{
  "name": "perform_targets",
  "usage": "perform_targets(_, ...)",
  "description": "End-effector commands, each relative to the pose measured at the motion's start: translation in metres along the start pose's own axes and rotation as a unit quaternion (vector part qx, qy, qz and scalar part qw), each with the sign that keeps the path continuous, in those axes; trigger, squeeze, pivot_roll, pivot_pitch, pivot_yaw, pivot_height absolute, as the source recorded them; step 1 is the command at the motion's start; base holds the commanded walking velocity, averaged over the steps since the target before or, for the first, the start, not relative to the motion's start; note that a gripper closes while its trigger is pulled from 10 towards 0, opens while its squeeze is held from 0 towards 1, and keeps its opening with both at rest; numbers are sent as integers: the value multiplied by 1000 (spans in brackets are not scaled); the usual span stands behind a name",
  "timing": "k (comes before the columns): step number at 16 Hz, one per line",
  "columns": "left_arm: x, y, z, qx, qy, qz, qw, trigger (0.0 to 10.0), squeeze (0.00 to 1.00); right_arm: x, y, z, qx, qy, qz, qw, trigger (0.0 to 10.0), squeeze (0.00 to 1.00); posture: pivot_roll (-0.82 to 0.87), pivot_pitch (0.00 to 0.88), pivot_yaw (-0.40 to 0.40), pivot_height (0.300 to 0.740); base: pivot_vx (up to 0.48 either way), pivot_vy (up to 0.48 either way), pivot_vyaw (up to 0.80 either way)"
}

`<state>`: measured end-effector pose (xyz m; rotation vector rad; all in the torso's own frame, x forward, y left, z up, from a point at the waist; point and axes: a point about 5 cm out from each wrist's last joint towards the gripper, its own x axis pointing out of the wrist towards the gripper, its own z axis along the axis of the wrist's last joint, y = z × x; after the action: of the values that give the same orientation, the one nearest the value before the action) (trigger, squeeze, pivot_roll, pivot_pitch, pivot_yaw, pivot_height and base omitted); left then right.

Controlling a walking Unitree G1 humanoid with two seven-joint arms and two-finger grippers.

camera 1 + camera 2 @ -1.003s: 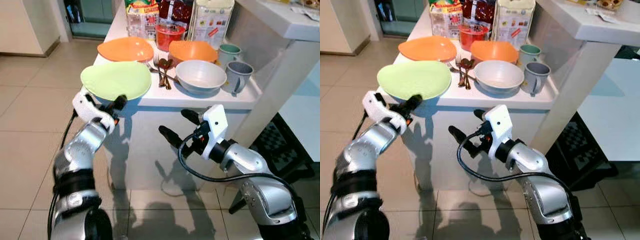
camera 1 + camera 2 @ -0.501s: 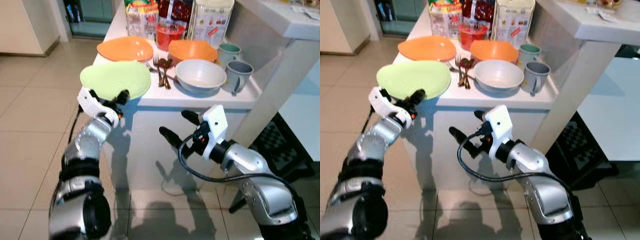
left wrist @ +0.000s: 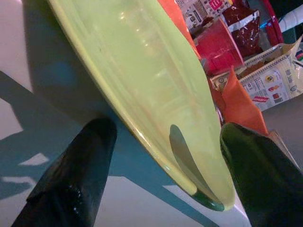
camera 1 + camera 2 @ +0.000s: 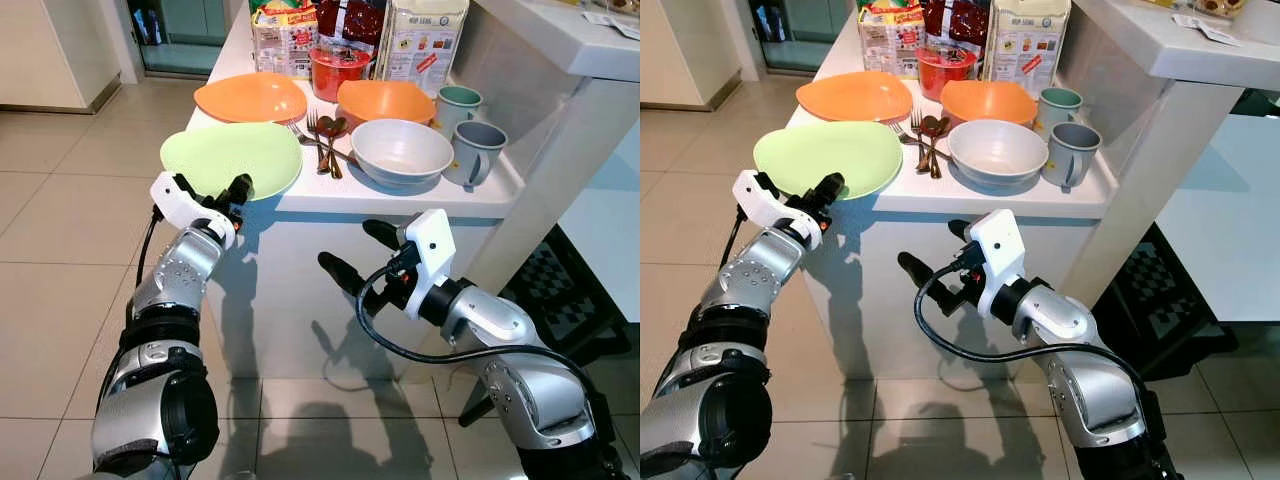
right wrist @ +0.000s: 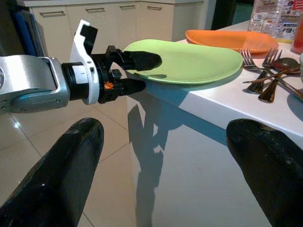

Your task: Setting the table

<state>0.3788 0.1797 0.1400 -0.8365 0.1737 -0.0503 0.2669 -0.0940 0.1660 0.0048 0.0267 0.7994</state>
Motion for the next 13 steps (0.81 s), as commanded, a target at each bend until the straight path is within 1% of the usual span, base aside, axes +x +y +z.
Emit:
perform_targets(1, 4, -10, 4, 0, -5, -18, 1000, 0, 0, 1, -2, 7, -12, -9, -1, 1000, 10000, 0, -40, 0, -36, 740, 0, 0, 0)
perform_targets(4, 5, -9, 4, -8, -10, -18, 1000, 0, 0, 1, 0, 7, -9, -6, 7, 1000, 10000, 0, -42, 0, -32, 740, 0, 0, 0)
perform_targets(13, 5, -11, 5, -23, -21, -25, 999, 0, 0, 3, -2, 7, -16, -8, 4, 1000, 10000, 0, -36, 0, -33, 740, 0, 0, 0)
